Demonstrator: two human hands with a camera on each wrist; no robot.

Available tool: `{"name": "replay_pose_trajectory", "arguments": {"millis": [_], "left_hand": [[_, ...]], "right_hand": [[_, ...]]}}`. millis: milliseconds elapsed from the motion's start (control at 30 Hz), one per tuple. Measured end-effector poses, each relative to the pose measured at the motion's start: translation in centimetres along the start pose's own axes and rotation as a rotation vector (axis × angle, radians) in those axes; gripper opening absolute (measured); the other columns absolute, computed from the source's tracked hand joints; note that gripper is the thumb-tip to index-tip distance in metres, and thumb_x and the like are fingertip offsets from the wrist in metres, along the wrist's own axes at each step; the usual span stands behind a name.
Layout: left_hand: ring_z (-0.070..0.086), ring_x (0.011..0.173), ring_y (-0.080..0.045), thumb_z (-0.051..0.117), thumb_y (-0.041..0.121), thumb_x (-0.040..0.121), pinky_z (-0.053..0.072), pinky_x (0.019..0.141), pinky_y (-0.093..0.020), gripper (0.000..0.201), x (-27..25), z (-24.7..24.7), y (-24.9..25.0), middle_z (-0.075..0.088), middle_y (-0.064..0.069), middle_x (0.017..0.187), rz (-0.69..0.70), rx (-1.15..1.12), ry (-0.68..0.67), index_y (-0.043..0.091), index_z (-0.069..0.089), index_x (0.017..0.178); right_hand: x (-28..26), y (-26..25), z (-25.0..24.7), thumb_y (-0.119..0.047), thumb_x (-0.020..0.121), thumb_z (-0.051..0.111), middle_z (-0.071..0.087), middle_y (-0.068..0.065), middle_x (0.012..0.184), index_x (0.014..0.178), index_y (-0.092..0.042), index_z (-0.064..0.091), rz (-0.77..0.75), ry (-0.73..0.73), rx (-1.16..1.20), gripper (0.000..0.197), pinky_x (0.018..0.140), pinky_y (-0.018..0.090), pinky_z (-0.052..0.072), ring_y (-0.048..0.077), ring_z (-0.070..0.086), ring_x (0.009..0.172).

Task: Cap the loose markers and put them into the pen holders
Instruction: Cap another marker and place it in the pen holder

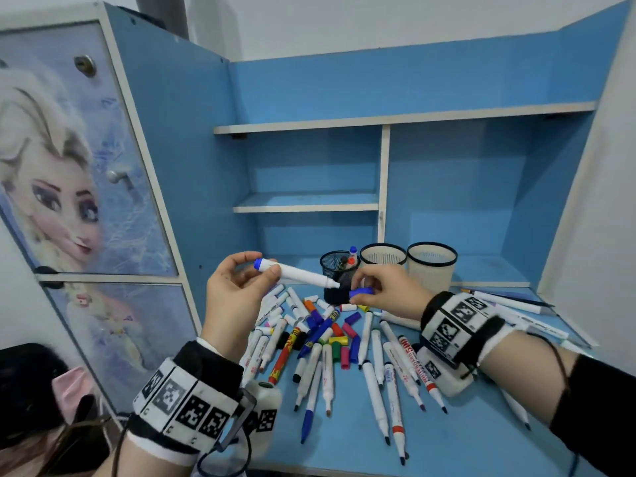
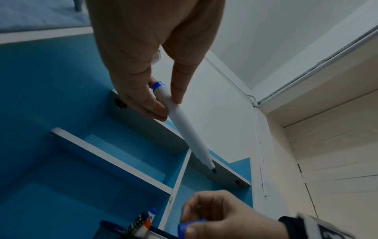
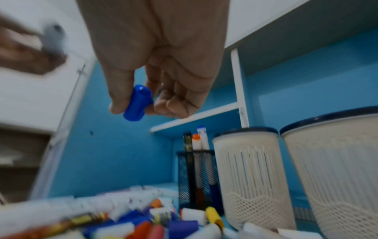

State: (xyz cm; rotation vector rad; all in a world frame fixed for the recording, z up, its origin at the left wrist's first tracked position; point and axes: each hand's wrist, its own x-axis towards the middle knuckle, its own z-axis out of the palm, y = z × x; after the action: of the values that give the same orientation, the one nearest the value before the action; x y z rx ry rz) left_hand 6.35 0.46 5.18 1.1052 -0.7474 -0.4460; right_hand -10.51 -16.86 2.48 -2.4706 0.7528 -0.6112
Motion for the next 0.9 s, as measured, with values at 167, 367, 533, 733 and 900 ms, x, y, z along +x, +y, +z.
{"name": "replay_pose_trajectory", "arguments": {"millis": [167, 367, 533, 733, 900], "left_hand": [[0.066, 0.088, -0.027, 0.065, 0.0, 0.084, 0.054, 0.082, -0.032, 0.019, -0.7, 2.1, -0.3, 0.068, -0.012, 0.092, -0.046, -0.037, -0.01, 0.013, 0.055, 0.095], [0.066, 0.092, -0.026, 0.063, -0.002, 0.084, 0.052, 0.088, -0.032, 0.019, -2.1, 4.5, -0.3, 0.069, -0.01, 0.092, -0.048, -0.084, -0.044, 0.011, 0.055, 0.095], [0.066, 0.09, -0.022, 0.064, -0.001, 0.084, 0.054, 0.081, -0.024, 0.02, -3.2, 6.1, -0.4, 0.069, -0.01, 0.093, -0.069, -0.096, -0.079, 0.01, 0.054, 0.099], [0.067, 0.095, -0.027, 0.063, -0.001, 0.084, 0.053, 0.087, -0.03, 0.019, -4.2, 7.5, 0.0, 0.069, -0.016, 0.099, -0.098, -0.13, -0.141, 0.011, 0.055, 0.097], [0.068, 0.088, -0.026, 0.065, -0.002, 0.081, 0.057, 0.079, -0.025, 0.017, -4.4, 8.2, 0.4, 0.071, -0.012, 0.09, -0.151, -0.118, -0.301, 0.01, 0.058, 0.092]], "right_hand": [[-4.3, -1.9, -2.4, 0.0, 0.079, 0.071, 0.068, 0.0, 0.082, 0.083, -0.019, 0.069, 0.14, 0.197, 0.493, 0.019, 0.064, 0.015, 0.05, 0.005, 0.059, 0.066], [-7.8, -2.4, -4.0, 0.013, 0.081, 0.06, 0.062, 0.013, 0.08, 0.107, -0.006, 0.063, 0.253, 0.326, 1.056, 0.032, 0.057, 0.019, 0.05, 0.012, 0.058, 0.056], [-9.2, -2.8, -4.4, 0.015, 0.083, 0.055, 0.063, 0.012, 0.077, 0.105, -0.002, 0.063, 0.246, 0.429, 1.204, 0.029, 0.059, 0.018, 0.054, 0.011, 0.061, 0.056], [-10.4, -2.7, -4.8, 0.013, 0.082, 0.058, 0.065, 0.013, 0.081, 0.106, -0.001, 0.063, 0.233, 0.47, 1.226, 0.029, 0.062, 0.02, 0.055, 0.014, 0.063, 0.061], [-11.2, -3.1, -5.3, 0.011, 0.083, 0.057, 0.068, 0.013, 0.083, 0.101, -0.002, 0.064, 0.18, 0.46, 1.199, 0.023, 0.065, 0.022, 0.057, 0.015, 0.066, 0.065]]}}
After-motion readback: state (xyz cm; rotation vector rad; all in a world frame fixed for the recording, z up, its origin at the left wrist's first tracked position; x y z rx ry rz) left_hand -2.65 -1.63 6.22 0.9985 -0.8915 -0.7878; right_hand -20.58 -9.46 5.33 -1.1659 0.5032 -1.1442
